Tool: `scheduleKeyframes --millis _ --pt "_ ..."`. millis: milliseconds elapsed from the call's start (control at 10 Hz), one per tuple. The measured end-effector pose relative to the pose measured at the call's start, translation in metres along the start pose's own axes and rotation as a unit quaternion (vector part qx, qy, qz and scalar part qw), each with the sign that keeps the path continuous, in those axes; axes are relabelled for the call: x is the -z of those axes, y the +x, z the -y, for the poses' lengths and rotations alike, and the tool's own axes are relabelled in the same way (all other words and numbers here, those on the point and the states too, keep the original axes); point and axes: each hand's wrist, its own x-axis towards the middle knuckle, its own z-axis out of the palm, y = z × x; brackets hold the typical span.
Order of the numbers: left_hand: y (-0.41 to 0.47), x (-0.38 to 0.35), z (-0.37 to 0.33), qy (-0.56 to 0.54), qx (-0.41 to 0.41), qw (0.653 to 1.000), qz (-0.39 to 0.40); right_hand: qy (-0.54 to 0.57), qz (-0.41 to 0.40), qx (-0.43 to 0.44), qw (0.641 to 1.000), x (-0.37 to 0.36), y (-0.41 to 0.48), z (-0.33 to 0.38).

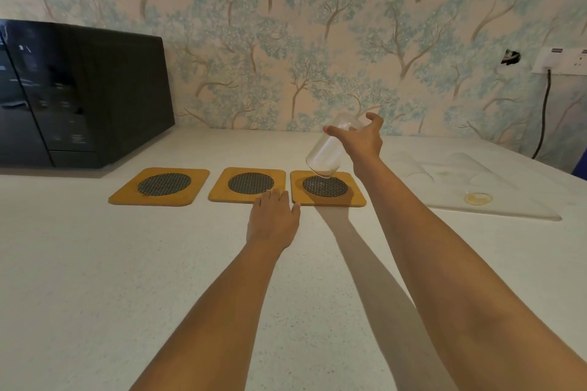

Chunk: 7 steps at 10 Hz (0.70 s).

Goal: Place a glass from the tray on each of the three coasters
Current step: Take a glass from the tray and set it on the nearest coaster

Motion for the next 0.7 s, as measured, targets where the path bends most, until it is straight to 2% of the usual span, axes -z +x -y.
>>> scheduleKeyframes --millis 200,500,600,700 --pt "0.002 -0.002 0.000 -0.001 0.003 1.000 0.002 0.094 0.001 -0.037 0.995 -0.008 0.008 -0.002" --pt "0.003 -0.002 0.001 0.000 0.003 1.000 0.004 0.140 0.034 -0.038 0.989 -0.014 0.018 -0.010" --pt "0.002 -0.001 0.000 0.000 0.002 1.000 0.005 0.104 0.079 -0.060 0.990 -0.019 0.022 -0.011" --pt "0.002 -0.001 0.000 0.003 0.000 1.000 0.004 0.045 0.082 -0.055 0.994 -0.022 0.023 -0.014"
